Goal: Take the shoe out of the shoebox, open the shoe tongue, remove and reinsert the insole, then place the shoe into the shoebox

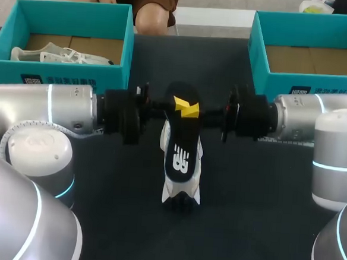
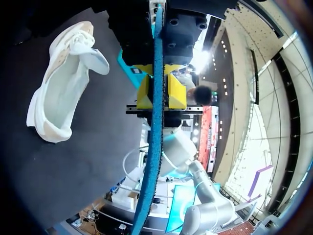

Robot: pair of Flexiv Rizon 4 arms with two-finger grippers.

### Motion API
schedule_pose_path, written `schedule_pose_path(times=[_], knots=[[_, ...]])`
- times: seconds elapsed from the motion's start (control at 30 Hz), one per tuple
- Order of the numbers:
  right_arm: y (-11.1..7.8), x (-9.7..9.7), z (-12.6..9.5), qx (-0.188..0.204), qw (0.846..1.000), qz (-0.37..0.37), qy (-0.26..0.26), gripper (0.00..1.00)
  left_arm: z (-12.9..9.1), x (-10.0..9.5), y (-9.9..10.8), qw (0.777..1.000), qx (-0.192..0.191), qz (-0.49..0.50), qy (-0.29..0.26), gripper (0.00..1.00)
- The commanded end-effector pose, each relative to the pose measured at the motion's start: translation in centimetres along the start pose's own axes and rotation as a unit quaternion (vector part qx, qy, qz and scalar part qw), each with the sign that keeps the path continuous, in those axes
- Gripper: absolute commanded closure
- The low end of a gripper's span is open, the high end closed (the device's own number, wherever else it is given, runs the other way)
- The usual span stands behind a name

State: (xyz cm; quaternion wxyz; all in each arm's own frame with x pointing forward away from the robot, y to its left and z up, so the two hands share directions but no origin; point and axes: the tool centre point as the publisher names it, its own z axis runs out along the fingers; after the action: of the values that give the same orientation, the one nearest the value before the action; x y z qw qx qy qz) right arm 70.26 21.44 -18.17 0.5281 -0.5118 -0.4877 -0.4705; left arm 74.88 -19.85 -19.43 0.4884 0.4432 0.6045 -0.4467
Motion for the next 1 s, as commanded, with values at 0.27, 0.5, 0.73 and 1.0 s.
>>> schedule_pose_path(times=[0.27, 0.5, 0.73, 1.0], knots=[[-3.6, 0.8, -2.9, -0.044, 0.998, -0.001, -0.033, 0.00, -1.3, -0.1, 0.2, 1.000, 0.017, -0.020, 0.008, 1.00], [-3.8, 1.7, -4.8, -0.077, 0.985, -0.091, -0.126, 0.00, -2.8, -0.7, -1.0, 0.993, 0.060, -0.102, 0.025, 1.00], [-3.5, 3.3, -5.0, -0.097, 0.949, -0.201, -0.224, 0.00, -3.8, -1.3, -2.0, 0.979, 0.098, -0.179, 0.026, 1.00], [-3.4, 3.5, -5.6, -0.127, 0.932, -0.211, -0.265, 0.00, -4.2, -1.1, -2.9, 0.967, 0.111, -0.227, 0.036, 1.00]])
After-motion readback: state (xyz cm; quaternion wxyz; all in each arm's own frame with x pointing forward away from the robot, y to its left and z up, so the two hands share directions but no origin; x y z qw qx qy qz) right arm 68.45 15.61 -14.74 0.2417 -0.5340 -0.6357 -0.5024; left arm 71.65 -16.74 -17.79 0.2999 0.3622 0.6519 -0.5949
